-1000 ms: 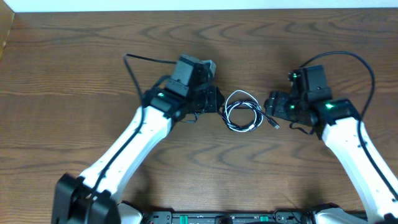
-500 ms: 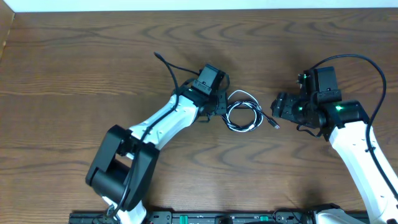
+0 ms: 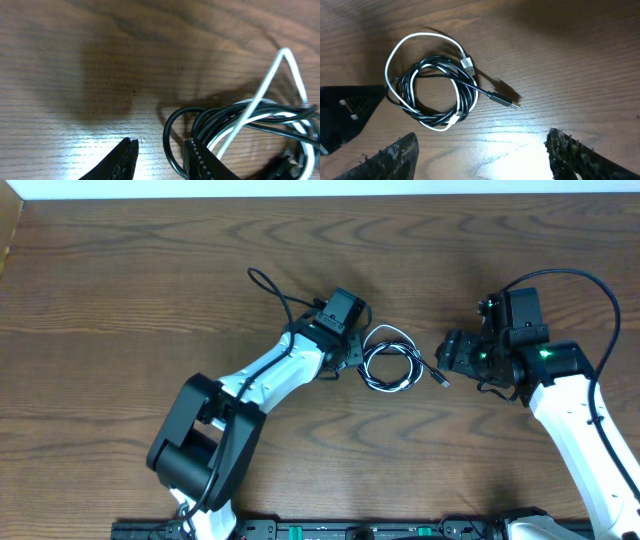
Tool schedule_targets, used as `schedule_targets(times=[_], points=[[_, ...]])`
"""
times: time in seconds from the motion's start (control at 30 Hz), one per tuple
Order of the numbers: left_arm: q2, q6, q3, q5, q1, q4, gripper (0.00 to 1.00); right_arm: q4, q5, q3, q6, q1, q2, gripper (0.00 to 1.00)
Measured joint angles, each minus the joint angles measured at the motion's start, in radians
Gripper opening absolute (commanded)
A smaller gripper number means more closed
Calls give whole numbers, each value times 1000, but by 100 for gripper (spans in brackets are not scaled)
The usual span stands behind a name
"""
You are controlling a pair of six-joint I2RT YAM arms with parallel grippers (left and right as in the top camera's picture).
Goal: Untangle cables
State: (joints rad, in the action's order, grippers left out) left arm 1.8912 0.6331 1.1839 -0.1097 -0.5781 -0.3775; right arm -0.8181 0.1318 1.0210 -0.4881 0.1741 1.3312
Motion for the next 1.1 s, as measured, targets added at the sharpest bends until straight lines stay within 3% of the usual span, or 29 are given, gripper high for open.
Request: schedule_targets(times=[0.4,0.43,0.47,0.5,0.87,1.1], points=[[43,44,0,-19,-6,3,33,-6,0,0,0,0,0,79],[51,47,0,-19,-10,6,27,-8,0,0,0,0,0,79],[55,52,2,-18,-13,12,10,-9,0,0,0,0,0,79],[58,54,4,-19,-17,15,8,-10,0,0,0,0,0,79],[54,13,10,-35,-28,40,7,-18,9,0,0,0,0,84],[-196,-31,8,-128,-29,47,7,34,25,0,3,27,13,88]])
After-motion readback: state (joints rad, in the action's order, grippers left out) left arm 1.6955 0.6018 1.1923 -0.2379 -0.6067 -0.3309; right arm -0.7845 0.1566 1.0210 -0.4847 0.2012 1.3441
